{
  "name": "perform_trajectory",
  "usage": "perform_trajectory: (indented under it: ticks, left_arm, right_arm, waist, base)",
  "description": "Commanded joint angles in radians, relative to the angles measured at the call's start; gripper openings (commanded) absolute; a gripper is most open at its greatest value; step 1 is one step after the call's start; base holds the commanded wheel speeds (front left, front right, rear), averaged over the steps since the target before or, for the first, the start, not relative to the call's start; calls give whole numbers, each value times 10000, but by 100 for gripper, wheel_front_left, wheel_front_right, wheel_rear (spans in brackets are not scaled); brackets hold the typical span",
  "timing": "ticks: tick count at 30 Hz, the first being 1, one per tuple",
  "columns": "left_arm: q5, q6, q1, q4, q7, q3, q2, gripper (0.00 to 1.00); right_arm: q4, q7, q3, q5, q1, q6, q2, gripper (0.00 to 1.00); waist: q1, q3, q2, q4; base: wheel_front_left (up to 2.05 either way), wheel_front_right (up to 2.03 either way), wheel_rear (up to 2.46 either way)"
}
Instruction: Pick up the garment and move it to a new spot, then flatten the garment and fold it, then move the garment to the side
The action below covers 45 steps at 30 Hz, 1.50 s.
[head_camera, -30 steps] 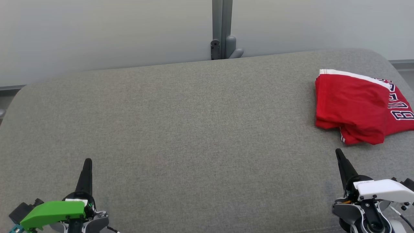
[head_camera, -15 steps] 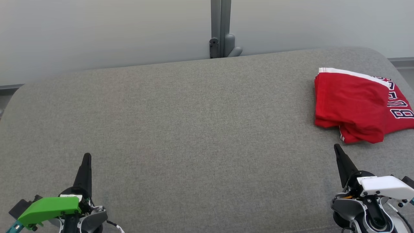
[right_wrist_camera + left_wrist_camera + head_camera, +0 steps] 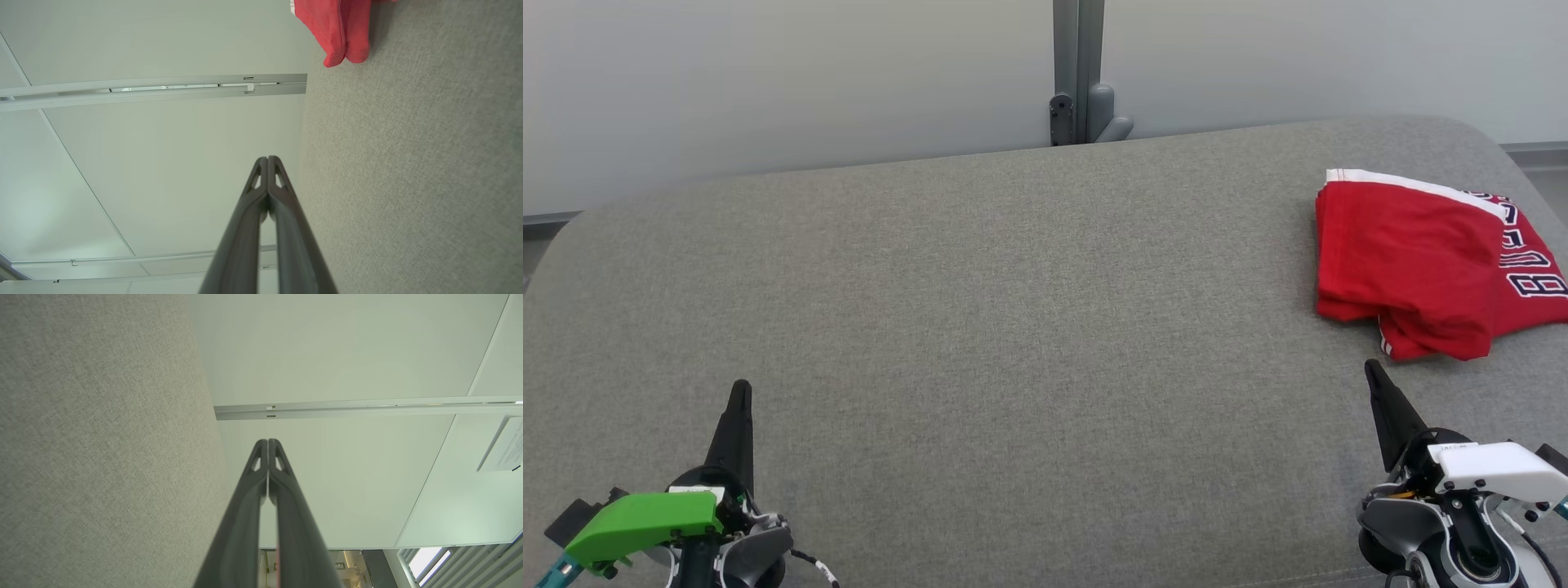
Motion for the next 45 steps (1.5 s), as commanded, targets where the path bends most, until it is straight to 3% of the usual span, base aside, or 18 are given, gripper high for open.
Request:
perform_trajectory:
  ticks: [1,45]
  left_arm:
    - [-30,-7,-126,3,51,37,15,0]
    - [78,-7,-133,8,121,127,-47,0]
  right_arm:
    - [-35,34,3,73,-101,2,-50,0]
    - [-33,33,4,72,-93,2,-49,0]
  waist:
    - [0,-1,84,0]
    - [0,-1,84,0]
  base:
    - [0,0,0]
    - [0,0,0]
